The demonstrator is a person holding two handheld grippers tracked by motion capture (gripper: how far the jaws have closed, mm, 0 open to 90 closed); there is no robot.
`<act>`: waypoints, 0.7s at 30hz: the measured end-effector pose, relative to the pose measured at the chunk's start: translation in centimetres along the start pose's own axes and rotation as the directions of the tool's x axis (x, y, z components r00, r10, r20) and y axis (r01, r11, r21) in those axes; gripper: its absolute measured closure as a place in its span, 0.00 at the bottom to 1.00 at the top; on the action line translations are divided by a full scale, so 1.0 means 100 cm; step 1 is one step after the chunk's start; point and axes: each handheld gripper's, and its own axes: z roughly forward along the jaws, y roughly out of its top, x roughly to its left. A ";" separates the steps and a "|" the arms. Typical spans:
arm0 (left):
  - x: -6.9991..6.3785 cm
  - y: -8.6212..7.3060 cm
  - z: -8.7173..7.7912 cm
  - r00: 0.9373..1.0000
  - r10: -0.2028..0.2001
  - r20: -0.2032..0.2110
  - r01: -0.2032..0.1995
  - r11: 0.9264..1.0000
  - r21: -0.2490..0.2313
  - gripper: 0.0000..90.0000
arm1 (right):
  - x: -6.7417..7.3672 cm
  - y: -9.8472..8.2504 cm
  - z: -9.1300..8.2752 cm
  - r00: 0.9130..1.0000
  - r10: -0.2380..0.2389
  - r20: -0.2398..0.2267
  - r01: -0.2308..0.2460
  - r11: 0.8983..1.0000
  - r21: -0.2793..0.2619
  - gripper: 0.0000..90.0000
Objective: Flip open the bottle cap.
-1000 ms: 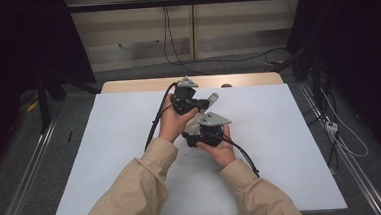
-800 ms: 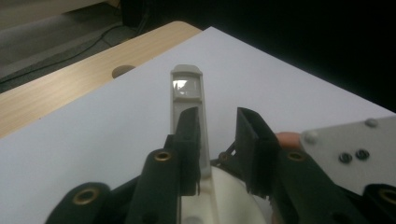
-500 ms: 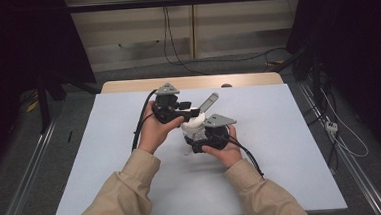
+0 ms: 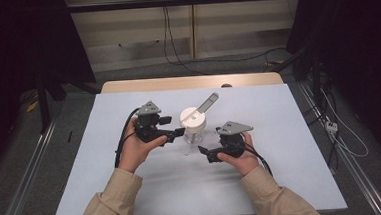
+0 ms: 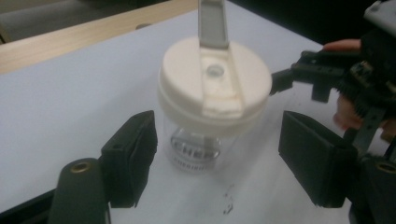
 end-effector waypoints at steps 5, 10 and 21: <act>0.004 -0.018 -0.007 1.000 -0.020 -0.001 0.020 1.000 0.004 0.24 | -0.002 -0.007 -0.011 1.000 0.000 0.000 0.000 1.000 0.008 0.06; 0.008 -0.036 -0.016 0.999 -0.036 -0.009 0.036 0.999 0.011 0.21 | -0.003 -0.011 -0.021 1.000 0.001 0.002 -0.001 1.000 0.000 0.06; 0.020 -0.071 -0.040 0.998 -0.046 -0.050 0.048 0.999 0.025 0.17 | -0.006 -0.019 -0.039 1.000 0.000 -0.003 0.000 1.000 -0.002 0.08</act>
